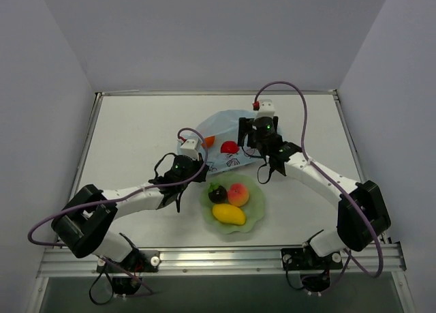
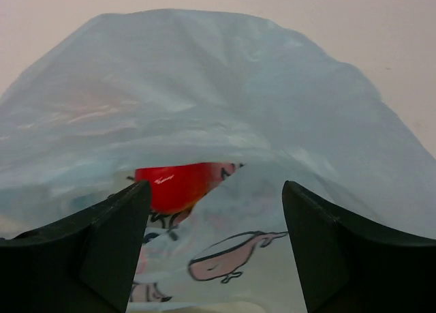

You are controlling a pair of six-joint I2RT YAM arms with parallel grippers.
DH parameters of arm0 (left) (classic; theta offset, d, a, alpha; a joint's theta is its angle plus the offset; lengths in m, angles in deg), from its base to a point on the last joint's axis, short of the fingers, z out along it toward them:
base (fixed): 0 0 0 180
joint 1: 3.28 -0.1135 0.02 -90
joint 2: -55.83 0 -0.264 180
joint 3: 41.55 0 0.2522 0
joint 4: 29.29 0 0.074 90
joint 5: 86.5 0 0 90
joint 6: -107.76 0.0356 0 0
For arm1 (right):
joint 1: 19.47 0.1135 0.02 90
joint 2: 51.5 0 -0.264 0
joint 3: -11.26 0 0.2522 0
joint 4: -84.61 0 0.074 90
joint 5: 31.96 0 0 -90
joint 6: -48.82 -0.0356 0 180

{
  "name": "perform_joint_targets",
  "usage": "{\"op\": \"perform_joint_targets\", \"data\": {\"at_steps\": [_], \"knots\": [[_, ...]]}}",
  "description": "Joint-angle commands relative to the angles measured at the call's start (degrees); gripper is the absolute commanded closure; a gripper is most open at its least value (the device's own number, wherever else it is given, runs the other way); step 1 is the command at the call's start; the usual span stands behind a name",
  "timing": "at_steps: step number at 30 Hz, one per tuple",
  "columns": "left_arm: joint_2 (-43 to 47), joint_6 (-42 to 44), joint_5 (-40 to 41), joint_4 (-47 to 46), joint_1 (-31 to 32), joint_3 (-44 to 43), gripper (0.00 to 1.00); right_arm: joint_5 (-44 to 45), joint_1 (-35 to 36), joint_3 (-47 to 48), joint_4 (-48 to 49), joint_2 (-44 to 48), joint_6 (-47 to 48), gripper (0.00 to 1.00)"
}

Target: Take the fake fruits out of the plastic bag

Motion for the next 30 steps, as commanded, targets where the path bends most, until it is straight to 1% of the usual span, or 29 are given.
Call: {"op": "perform_joint_targets", "data": {"at_steps": [1, 5, 6, 7, 8, 10, 11, 12, 15, 16, 18, 19, 20, 24, 27, 29, 30], "knots": [[-0.6, 0.1, -0.3, -0.9, 0.3, -3.0, 0.98, -4.3, 4.2, 0.4, -2.7, 1.8, -0.5, 0.28], [-1.5, -0.3, -1.4, -1.3, 0.3, -3.2, 0.98, -3.4, 5.5, -0.1, -3.6, 3.2, -0.8, 0.29], [-1.9, -0.5, -1.6, -1.4, 0.3, -3.3, 0.98, -2.9, 5.5, -0.3, -3.7, 3.5, -1.4, 0.28], [-2.2, -0.7, -1.9, -1.5, 0.3, -3.3, 0.98, -2.9, 5.5, -0.5, -3.7, 3.8, -1.5, 0.25], [-2.5, -1.0, -2.4, -1.8, 0.3, -3.4, 0.98, -3.3, 5.5, -0.4, -3.5, 3.5, -1.7, 0.23], [-3.1, -1.4, -2.8, -2.3, 0.4, -3.4, 0.98, -5.6, 5.6, 1.8, -3.7, 0.3, -1.2, 0.21], [-3.2, -1.4, -2.9, -2.4, 0.4, -3.5, 0.98, -5.7, 6.4, 2.8, -3.7, -1.1, -0.7, 0.21], [-3.3, -1.4, -2.8, -2.4, 0.5, -3.5, 0.98, -5.5, 6.6, 3.7, -3.1, -4.4, -0.1, 0.2], [-3.3, -1.1, -2.4, -2.2, 0.5, -3.5, 0.98, -5.2, 6.2, 7.1, -2.4, -9.7, 1.4, 0.2], [-3.3, -1.1, -2.3, -2.2, 0.5, -3.4, 0.98, -5.1, 6.2, 8.1, -2.3, -12.8, 2.0, 0.18], [-3.2, -1.1, -2.2, -2.2, 0.5, -3.4, 0.98, -5.0, 6.1, 10.2, -1.6, -15.4, 2.4, 0.13], [-3.2, -1.1, -2.3, -2.2, 0.5, -3.5, 0.98, -4.4, 6.1, 10.8, -1.4, -17.4, 2.5, 0.08], [-3.1, -1.2, -2.5, -2.2, 0.5, -3.5, 0.98, -3.9, 5.9, 12.1, -1.3, -18.4, 2.8, 0.06], [-2.6, -1.2, -2.7, -2.2, 0.5, -3.5, 0.98, -3.6, 4.9, 14.1, -1.0, -23.1, 2.2, 0.02], [-2.2, -1.1, -2.5, -2.1, 0.5, -3.3, 0.98, -4.7, 4.6, 15.2, -0.4, -25.5, 1.5, 0.03], [-1.9, -1.1, -2.3, -2.0, 0.5, -3.3, 0.98, -5.4, 5.1, 15.5, 0.1, -26.2, 1.4, 0.08], [-1.9, -1.0, -2.3, -1.8, 0.5, -3.3, 0.98, -5.1, 5.3, 15.6, 0.7, -26.4, 1.4, 0.13]]}}
